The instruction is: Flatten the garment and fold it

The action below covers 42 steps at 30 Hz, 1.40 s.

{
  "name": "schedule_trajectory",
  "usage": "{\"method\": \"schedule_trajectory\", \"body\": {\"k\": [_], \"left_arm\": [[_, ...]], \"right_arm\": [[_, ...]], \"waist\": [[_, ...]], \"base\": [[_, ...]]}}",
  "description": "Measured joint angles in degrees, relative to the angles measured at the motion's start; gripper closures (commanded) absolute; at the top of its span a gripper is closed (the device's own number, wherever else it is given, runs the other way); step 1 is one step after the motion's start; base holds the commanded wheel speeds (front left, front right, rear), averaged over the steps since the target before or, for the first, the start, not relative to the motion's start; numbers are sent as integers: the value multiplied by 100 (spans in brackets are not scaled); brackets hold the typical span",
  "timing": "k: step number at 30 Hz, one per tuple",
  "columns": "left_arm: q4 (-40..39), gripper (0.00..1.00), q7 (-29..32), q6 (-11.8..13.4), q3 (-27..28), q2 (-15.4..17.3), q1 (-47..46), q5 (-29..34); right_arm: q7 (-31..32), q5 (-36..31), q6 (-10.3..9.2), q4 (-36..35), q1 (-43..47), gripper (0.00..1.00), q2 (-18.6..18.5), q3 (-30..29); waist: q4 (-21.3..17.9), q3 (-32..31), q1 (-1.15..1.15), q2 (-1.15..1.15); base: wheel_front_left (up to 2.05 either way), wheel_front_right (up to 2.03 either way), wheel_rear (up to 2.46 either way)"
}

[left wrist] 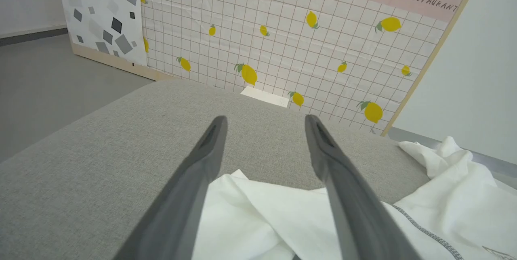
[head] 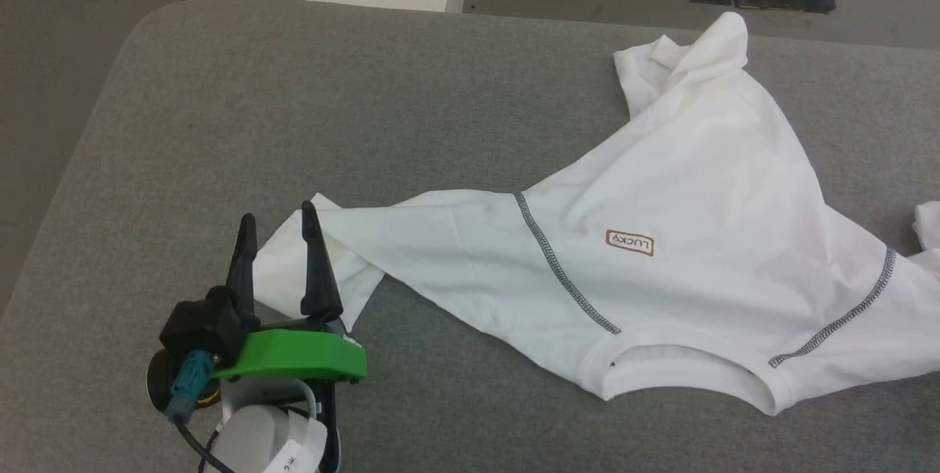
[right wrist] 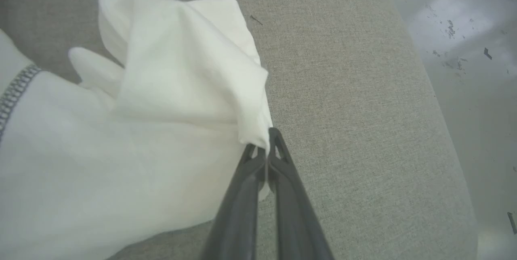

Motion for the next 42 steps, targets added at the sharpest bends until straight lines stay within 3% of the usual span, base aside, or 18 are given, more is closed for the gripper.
{"method": "schedule_trajectory", "body": {"k": [1,2,8,12,17,24,29,34,41,42], "left_arm": [[15,0,0,-12,-8,0,1,1],[44,0,0,-20,-23,-1,1,2],[301,0,-1,-148,-126,-1,94,11],[679,0,3,-245,-336,-1,221,-27],[1096,0,479,-224,-702,-3,276,-374],[1688,0,1594,192,-1200,-20,142,-786],[1963,0,2073,352,-1352,-22,-204,-857],[2316,0,2740,751,-1435,4,-511,-816],[2270,0,3188,795,-1495,86,-651,-853],[2248,53,3187,788,-1510,97,-666,-853]], "right_arm": [[-86,3,0,30,-29,58,12,24],[-178,32,0,57,-64,0,51,38],[-1005,226,0,-281,40,0,522,168],[-1545,397,-1,-780,564,0,843,519],[-1855,570,-1,-1263,1193,0,1107,1003],[-1890,767,-1,-1580,1485,0,1189,1529],[-1864,877,-1,-1600,1482,0,1191,1736],[-1840,975,-1,-1599,1465,0,1192,1980],[-1834,1134,-1,-1601,1434,0,1193,2129],[-1834,1152,-1,-1601,1426,0,1193,2140]], "waist": [[-12,-12,0,0],[-26,-34,0,0],[-98,-244,0,0],[-162,-438,0,0],[-341,-603,0,0],[-638,-698,0,0],[-842,-696,0,0],[-1105,-634,0,0],[-1291,-522,0,0],[-1306,-506,0,0]], "base": [[0,0,0],[0,0,0],[0,0,0],[0,0,0],[0,0,0],[0,0,0],[0,0,0],[0,0,0],[0,0,0],[0,0,0]]}}
